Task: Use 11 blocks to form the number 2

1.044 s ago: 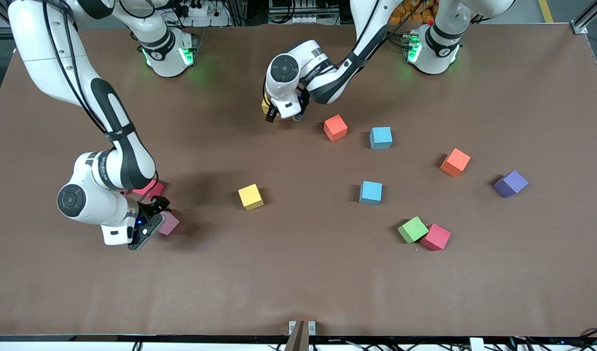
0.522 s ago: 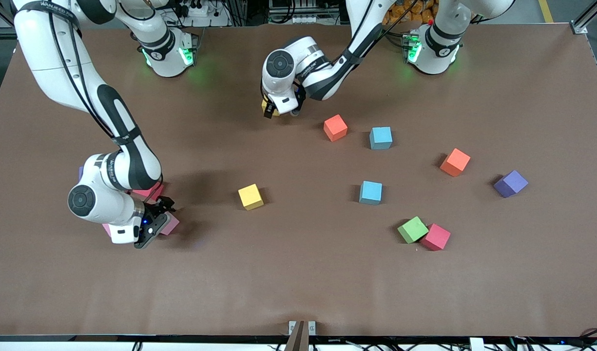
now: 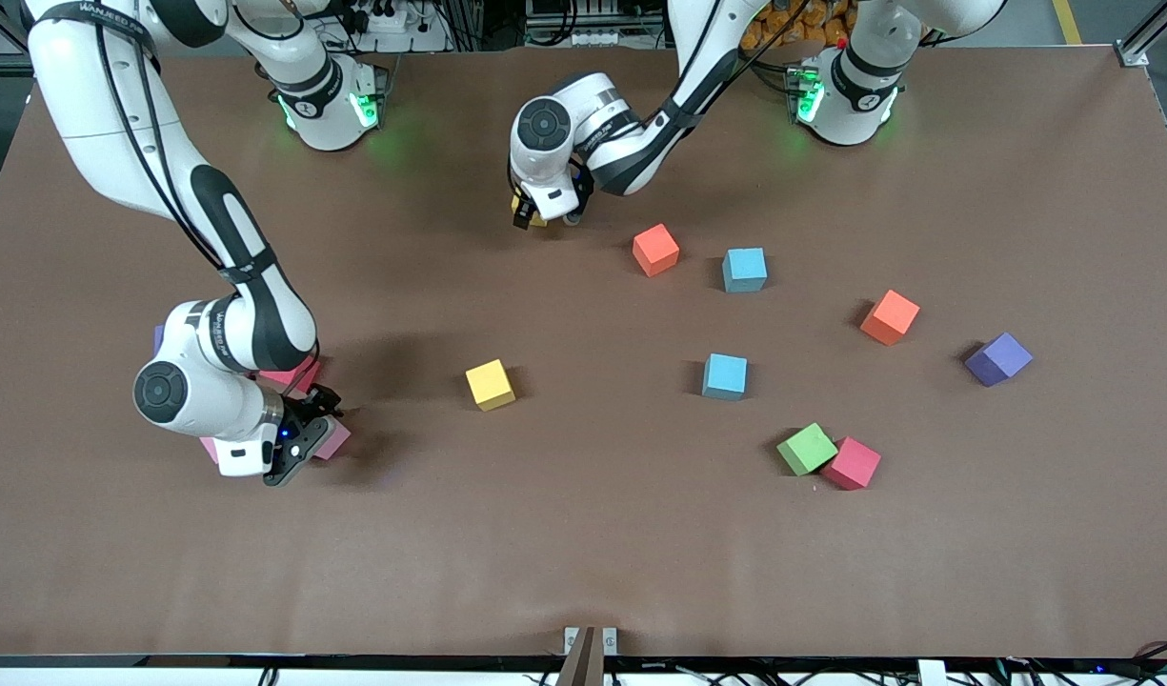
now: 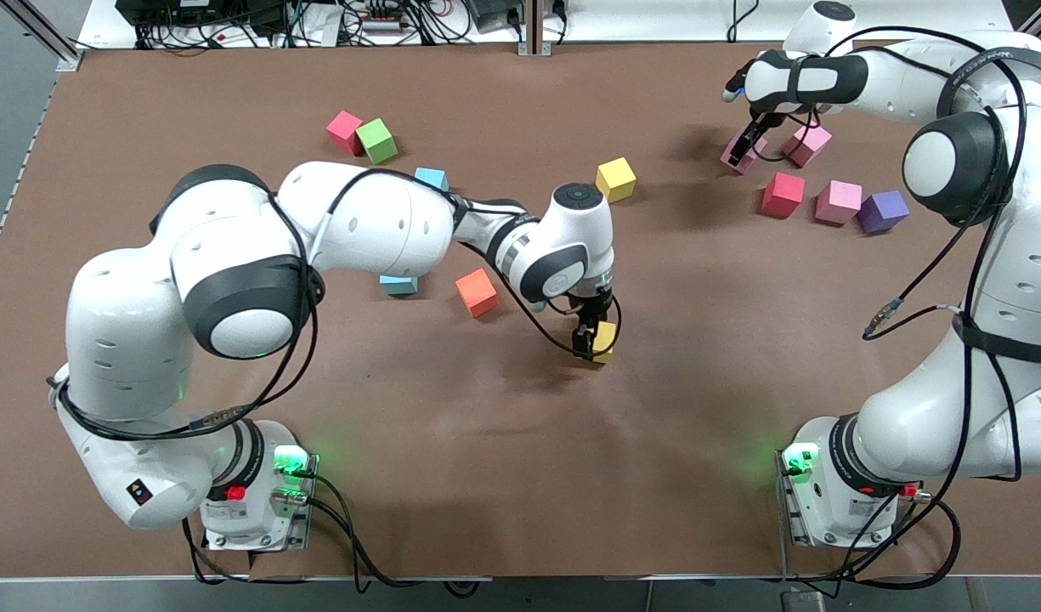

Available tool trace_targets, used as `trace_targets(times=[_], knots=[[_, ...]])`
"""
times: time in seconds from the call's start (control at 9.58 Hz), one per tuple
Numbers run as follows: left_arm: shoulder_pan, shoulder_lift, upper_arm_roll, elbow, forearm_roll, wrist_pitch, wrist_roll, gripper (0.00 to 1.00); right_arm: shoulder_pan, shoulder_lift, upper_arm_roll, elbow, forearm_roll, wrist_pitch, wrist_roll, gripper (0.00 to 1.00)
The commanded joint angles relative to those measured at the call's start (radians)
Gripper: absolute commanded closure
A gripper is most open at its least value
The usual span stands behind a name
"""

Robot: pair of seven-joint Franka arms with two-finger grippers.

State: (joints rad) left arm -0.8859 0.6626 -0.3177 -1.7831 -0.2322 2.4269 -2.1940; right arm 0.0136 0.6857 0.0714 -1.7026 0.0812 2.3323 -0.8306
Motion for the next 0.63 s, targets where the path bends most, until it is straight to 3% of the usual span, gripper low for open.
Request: trace_targets(times=[0.0,0.31,0.42,0.52], knots=[[-0.025,0.026,0.014,0.002,-0.021,0.046,-0.012,0.0,-0.006,-0.003,0.007,0.005,0.017,-0.002,-0.016,0.32],[-0.042,0.034,0.015,-0.007,-0.006,0.055,-0.007,0.0,-0.004,-0.003,0.007,0.006,0.017,-0.004,-0.015,0.41],[-0.042,0.029,0.016,-0.009,-0.006,0.06,-0.01,0.36,-0.004,-0.003,0.007,0.008,0.017,-0.005,-0.013,0.44],[-0.041,0.02,0.016,-0.013,-0.007,0.06,-0.019,0.99,-0.004,-0.003,0.007,0.012,0.017,-0.008,-0.01,0.46]])
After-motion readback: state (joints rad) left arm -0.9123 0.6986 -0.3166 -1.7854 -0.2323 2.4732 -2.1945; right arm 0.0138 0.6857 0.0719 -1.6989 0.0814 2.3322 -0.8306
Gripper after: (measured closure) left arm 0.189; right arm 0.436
